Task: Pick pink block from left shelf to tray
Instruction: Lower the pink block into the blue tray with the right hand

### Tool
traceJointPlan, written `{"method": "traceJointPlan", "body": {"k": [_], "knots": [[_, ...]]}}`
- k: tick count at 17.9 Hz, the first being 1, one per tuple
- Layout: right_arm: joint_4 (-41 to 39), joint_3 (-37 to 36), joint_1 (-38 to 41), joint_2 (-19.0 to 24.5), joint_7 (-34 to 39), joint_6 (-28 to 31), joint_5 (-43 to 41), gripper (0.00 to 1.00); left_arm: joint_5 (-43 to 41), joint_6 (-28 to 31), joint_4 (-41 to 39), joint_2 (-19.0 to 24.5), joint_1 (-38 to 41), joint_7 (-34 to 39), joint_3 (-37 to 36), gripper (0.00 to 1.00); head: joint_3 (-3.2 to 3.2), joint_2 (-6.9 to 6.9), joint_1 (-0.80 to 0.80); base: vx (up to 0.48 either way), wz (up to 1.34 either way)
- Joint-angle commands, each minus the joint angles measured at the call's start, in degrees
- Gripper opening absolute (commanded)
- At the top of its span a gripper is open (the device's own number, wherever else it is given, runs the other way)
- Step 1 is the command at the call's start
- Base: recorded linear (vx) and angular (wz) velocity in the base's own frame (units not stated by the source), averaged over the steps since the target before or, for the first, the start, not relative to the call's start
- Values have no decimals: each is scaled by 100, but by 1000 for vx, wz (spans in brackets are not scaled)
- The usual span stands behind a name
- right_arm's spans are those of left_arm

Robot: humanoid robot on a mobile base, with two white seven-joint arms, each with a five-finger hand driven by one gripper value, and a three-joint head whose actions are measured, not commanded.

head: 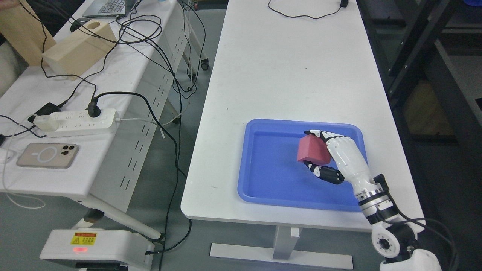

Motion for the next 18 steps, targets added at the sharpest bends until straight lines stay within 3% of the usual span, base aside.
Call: {"method": "traceJointPlan", "body": {"k": [1, 4, 9, 18], "knots": [[11, 4, 67, -100, 6, 92, 115, 29, 0, -3, -100, 100, -167, 3, 0, 100, 0, 0, 0, 74, 0], [11, 4, 111, -100, -3, 119, -25, 45, 0, -3, -100, 100, -167, 3, 0, 100, 0, 0, 0, 53, 0], [19, 4, 243, -100, 23, 128, -430, 61, 0, -3, -100, 100, -167, 3, 0, 100, 0, 0, 0, 11, 0], [19, 13, 235, -100, 383, 487, -1317, 99, 0, -3, -100, 100, -167, 3, 0, 100, 0, 0, 0, 0, 0]]}}
